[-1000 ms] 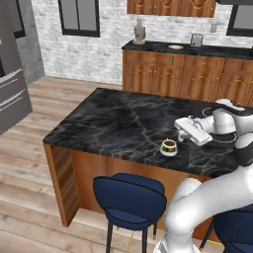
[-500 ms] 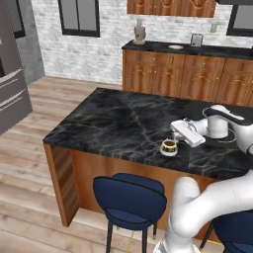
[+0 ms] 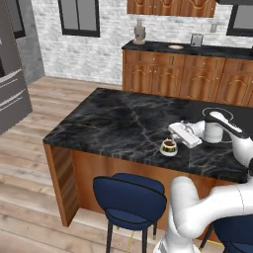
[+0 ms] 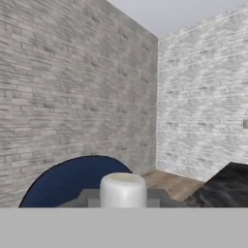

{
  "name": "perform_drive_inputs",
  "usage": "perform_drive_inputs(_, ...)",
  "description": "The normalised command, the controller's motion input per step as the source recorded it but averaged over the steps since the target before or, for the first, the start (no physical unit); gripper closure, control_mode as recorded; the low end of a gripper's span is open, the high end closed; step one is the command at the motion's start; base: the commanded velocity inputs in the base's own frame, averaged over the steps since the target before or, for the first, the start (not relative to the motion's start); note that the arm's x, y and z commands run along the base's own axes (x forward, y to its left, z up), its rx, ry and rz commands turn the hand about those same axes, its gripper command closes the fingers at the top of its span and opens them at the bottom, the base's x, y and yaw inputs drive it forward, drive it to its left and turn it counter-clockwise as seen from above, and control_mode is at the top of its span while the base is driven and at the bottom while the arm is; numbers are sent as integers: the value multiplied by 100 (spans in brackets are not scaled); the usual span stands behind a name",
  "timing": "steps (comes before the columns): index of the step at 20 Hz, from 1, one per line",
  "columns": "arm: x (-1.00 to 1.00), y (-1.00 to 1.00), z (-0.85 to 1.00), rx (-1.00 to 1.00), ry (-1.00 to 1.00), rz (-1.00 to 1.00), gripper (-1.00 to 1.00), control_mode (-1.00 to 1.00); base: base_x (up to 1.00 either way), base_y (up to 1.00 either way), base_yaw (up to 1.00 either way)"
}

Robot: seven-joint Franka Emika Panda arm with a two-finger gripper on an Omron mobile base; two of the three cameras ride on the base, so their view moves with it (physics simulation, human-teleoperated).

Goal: Pick up the marshmallow and place it in the cup of hot chocolate on the dining counter.

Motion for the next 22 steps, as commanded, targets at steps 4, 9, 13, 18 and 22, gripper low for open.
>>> perform_drive_inputs(4, 34, -2, -27, 0, 0, 0, 100, -100, 0, 0, 0)
perform_drive_inputs(9, 27, 0, -27, 0, 0, 0, 100, -100, 0, 0, 0)
perform_drive_inputs(13, 16, -7, -37, 0, 0, 0, 100, -100, 0, 0, 0)
perform_drive_inputs(18, 24, -3, -27, 0, 0, 0, 100, -100, 0, 0, 0)
perform_drive_inputs(22, 4, 0, -20, 0, 0, 0, 100, -100, 0, 0, 0)
